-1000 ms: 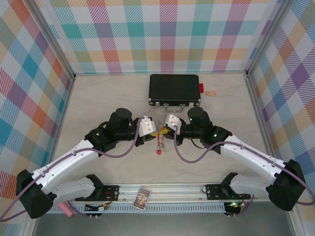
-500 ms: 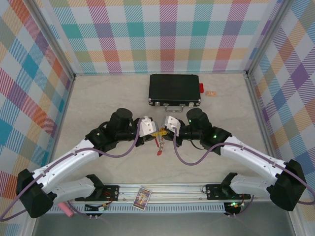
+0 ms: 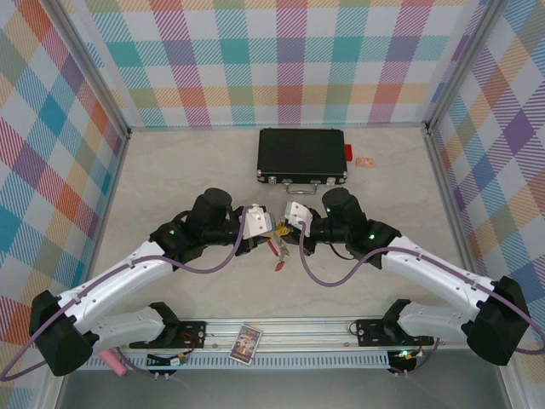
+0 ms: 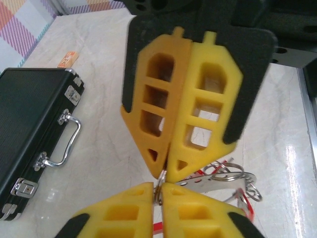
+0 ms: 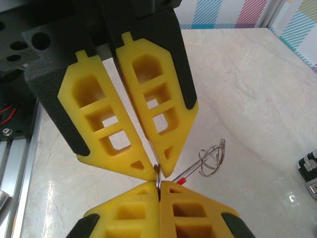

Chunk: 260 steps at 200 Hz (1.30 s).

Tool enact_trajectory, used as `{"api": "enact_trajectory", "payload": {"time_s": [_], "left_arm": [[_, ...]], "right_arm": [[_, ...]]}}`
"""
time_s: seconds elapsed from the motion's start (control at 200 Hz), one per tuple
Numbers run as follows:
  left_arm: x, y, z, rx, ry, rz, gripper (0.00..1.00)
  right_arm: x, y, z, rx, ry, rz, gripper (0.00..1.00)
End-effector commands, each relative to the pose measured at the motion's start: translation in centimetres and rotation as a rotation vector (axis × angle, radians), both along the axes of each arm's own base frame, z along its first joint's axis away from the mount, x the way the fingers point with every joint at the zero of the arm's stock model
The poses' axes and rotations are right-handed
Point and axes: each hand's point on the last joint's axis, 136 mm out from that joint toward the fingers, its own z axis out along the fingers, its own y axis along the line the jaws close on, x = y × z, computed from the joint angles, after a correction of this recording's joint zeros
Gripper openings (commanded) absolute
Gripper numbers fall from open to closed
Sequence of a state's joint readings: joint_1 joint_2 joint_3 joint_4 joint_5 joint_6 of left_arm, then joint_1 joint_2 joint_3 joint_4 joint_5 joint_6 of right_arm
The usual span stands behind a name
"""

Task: Put the keys on the keyring

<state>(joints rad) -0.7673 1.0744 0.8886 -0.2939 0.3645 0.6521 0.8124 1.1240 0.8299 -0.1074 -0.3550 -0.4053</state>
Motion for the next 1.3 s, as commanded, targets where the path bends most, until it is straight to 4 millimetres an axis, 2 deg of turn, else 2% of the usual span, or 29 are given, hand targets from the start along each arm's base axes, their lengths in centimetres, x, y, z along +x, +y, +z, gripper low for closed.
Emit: {"api": "enact_trajectory", "payload": {"time_s": [0.0,0.34,0.37,0.395,0.42,0.44,0.54,0.755,0.985,1.295], "left_arm": [[-0.8,-1.0,0.7,-0.014,-0.005,-0.056,0.00],[-0.8,-0.7,0.7,-0.018,-0.014,-0.038,0.00],[-0.5,-1.0,1.4,-0.047,-0.037,-0.033,0.00],[-0.5,-1.0,1.6,-0.054,-0.043,-0.029,0.00],[-0.5,-0.9,1.7,-0.062,-0.043,-0.023,0.00],[-0.4,-0.9,1.9,-0.069,-0.045,-0.019,0.00],[-0.4,-0.9,2.6,-0.112,-0.054,-0.005,0.00],[-0.5,-1.0,5.0,-0.256,-0.059,0.024,0.00],[-0.6,-1.2,7.8,-0.425,-0.045,0.049,0.00],[-1.1,-1.6,10.2,-0.555,0.001,0.022,0.00]], "right_arm": [[-1.2,0.9,2.0,0.064,-0.039,0.071,0.00],[-0.6,0.2,2.2,0.079,-0.063,0.007,0.00],[-0.5,0.1,2.3,0.086,-0.066,-0.004,0.00],[-0.4,-0.1,2.4,0.091,-0.069,-0.017,0.05],[-0.2,-0.2,2.6,0.097,-0.072,-0.036,0.18],[0.0,-0.4,2.8,0.104,-0.074,-0.052,0.24],[0.5,-1.4,3.4,0.138,-0.072,-0.114,0.32],[1.1,-3.7,5.1,0.256,-0.014,-0.205,0.34],[0.8,-5.3,6.2,0.377,0.075,-0.202,0.35],[-0.7,-4.4,7.0,0.431,0.158,-0.059,0.38]]}}
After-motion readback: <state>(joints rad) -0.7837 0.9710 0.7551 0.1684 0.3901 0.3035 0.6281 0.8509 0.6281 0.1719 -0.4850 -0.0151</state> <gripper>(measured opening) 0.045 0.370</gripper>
